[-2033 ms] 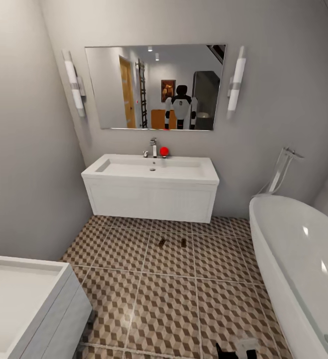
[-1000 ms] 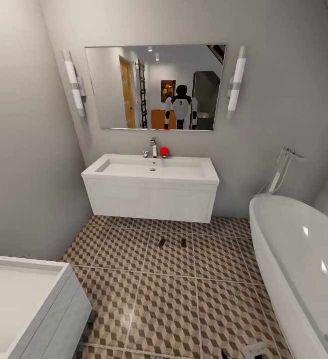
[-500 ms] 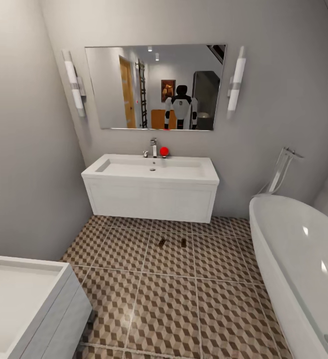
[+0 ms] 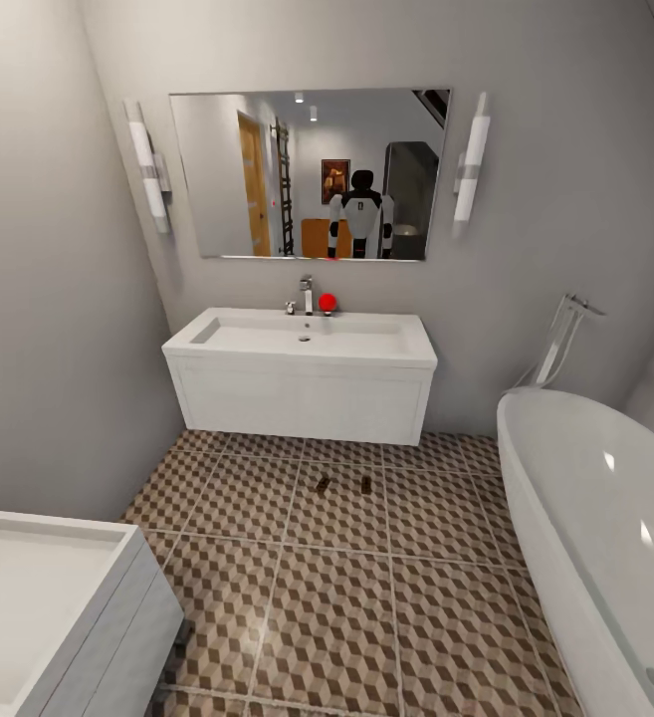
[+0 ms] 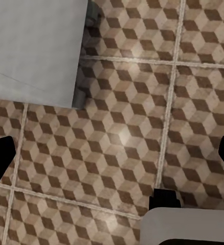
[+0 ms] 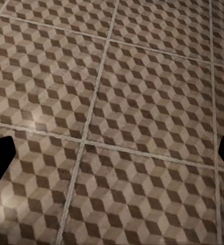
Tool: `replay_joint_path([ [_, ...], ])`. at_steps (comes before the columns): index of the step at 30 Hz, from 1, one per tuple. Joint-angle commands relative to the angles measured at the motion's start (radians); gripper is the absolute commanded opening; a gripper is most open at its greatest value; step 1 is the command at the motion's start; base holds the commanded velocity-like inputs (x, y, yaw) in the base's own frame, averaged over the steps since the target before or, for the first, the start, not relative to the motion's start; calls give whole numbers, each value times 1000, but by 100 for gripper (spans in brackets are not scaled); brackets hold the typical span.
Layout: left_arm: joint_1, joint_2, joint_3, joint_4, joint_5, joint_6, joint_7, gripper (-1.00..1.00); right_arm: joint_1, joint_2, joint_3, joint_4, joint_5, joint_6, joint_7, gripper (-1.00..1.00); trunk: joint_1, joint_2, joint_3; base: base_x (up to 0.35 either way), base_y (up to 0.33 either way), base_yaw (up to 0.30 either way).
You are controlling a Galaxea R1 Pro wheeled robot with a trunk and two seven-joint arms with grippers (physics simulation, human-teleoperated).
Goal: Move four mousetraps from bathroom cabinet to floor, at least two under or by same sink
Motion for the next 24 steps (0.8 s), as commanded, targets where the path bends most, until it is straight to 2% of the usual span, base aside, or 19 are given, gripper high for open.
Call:
replay_joint_path([
  [1,-1,-1,-8,3,4,-7,1,100,-1,0,9,-6,-1,8,-15,100,0,-1,-1,0,0,0],
  [3,-1,-1,-9,4,4,-20,0,100,-1,0,9,-14,-1,20,-22,100,0,-1,-1,0,0,0],
  [9,1,-4,-12,12,2,-147,-8,100,0,-1,9,-32,-2,38,-33,100,0,-1,-1,0,0,0],
  [13,4,-3,-13,14,1,-201,-22,100,0,-2,9,-42,-1,40,-34,100,0,-1,-1,0,0,0],
  [21,18,2,-14,15,-1,-236,-108,100,1,-9,10,-114,0,43,-29,100,0,-1,-1,0,0,0],
  [24,21,3,-14,15,-2,-242,-120,100,0,-11,11,-123,0,44,1,100,0,-1,-1,0,0,0],
])
